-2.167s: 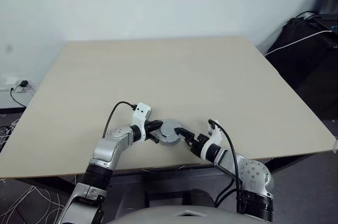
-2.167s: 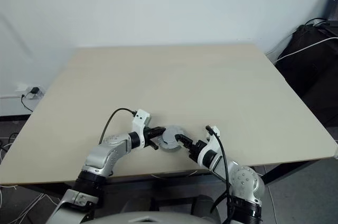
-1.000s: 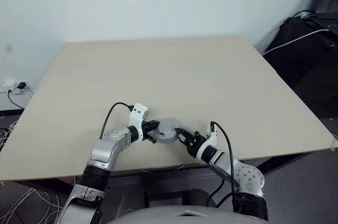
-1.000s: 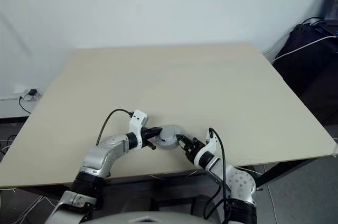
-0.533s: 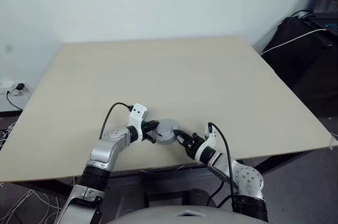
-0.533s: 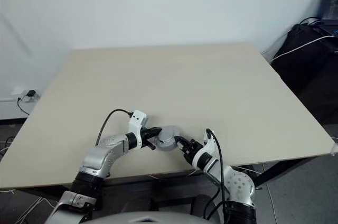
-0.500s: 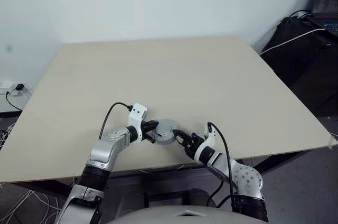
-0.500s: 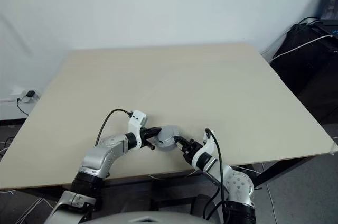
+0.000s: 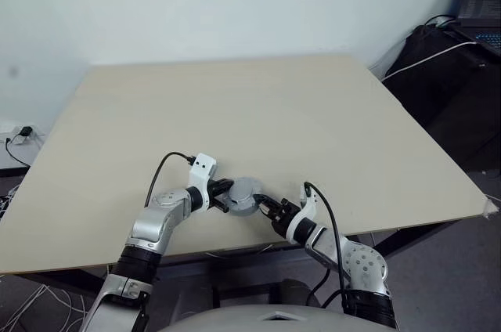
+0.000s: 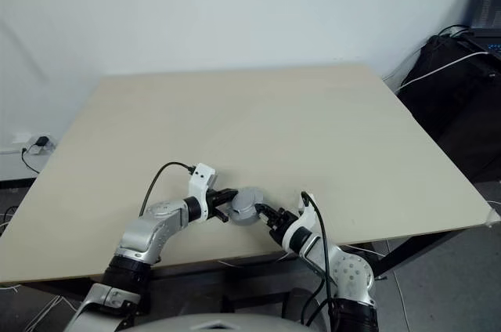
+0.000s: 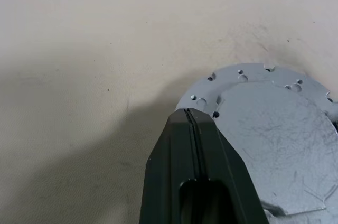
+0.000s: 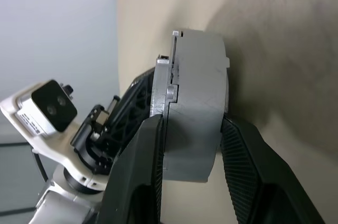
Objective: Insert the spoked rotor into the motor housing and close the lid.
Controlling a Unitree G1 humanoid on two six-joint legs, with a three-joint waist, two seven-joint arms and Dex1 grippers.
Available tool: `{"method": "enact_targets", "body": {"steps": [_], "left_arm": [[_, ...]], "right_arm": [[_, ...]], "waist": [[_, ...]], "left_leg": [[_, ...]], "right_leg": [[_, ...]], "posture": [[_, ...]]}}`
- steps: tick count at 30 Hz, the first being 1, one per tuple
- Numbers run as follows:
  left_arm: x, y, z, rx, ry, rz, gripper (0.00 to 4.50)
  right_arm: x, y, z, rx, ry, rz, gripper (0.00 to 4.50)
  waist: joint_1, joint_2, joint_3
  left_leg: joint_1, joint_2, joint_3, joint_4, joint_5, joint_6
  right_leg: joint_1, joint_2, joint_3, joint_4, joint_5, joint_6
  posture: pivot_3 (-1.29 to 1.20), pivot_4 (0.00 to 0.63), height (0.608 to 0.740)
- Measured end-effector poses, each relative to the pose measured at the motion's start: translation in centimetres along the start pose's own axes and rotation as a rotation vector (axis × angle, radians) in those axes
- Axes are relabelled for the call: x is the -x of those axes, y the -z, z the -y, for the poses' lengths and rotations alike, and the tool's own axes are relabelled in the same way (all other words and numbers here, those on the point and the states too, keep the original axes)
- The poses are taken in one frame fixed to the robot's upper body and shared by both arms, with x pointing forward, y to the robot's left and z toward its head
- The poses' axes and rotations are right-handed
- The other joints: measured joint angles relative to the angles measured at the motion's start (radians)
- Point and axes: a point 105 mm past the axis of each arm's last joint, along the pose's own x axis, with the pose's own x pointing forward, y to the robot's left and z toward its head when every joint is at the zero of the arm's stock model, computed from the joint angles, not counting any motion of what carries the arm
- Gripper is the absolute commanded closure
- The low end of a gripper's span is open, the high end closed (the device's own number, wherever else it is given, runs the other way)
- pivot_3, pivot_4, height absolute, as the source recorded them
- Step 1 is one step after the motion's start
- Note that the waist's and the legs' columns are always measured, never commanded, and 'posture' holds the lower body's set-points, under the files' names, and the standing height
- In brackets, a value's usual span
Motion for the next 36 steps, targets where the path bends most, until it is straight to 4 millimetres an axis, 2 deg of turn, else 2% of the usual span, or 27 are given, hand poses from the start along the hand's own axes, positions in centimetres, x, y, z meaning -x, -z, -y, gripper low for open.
{"method": "enact_targets", "body": {"steps": [9,21,26,31,36], "left_arm": [[0.0,0.0,0.0,0.0,0.0,0.0,4.5],[1.0,0.0,0.3,0.034,-0.041,0.047,4.5],[1.8,-1.9,2.1,0.073,0.002,0.162,4.5],[4.0,-3.5,1.6,0.09,-0.059,0.266,4.5],[7.0,-5.3,0.7,0.215,-0.143,0.481,4.5]], "right_arm": [[-0.1,0.9,0.0,0.006,-0.003,-0.052,3.25],[-0.1,0.7,-0.1,0.011,-0.016,-0.039,3.25],[-0.2,0.7,-0.2,0.013,-0.018,-0.036,3.25],[-0.3,0.9,-0.3,0.015,-0.021,-0.045,3.25],[-0.3,0.8,-0.3,0.012,-0.023,-0.043,3.25]], "waist": [[-0.006,-0.001,-0.001],[-0.01,-0.001,-0.001],[-0.008,-0.003,0.0],[-0.01,-0.002,0.001],[-0.008,-0.002,0.001]], "left_leg": [[0.001,0.001,0.0,0.0,0.0,0.0],[-0.001,0.001,0.001,0.0,0.0,0.0],[-0.002,0.001,0.001,0.0,0.0,0.0],[-0.002,0.001,0.001,0.0,0.0,0.0],[-0.001,0.001,0.001,0.0,0.0,0.0]], "right_leg": [[0.0,0.002,0.001,0.001,0.0,-0.001],[0.0,0.002,0.003,0.002,0.0,-0.001],[0.0,0.002,0.003,0.002,0.0,-0.001],[-0.001,0.003,0.003,0.003,0.0,-0.002],[-0.001,0.002,0.003,0.001,0.0,-0.001]], "posture": [[0.0,0.0,0.74],[0.0,0.0,0.74],[0.0,0.0,0.74],[0.0,0.0,0.74],[0.0,0.0,0.74]]}}
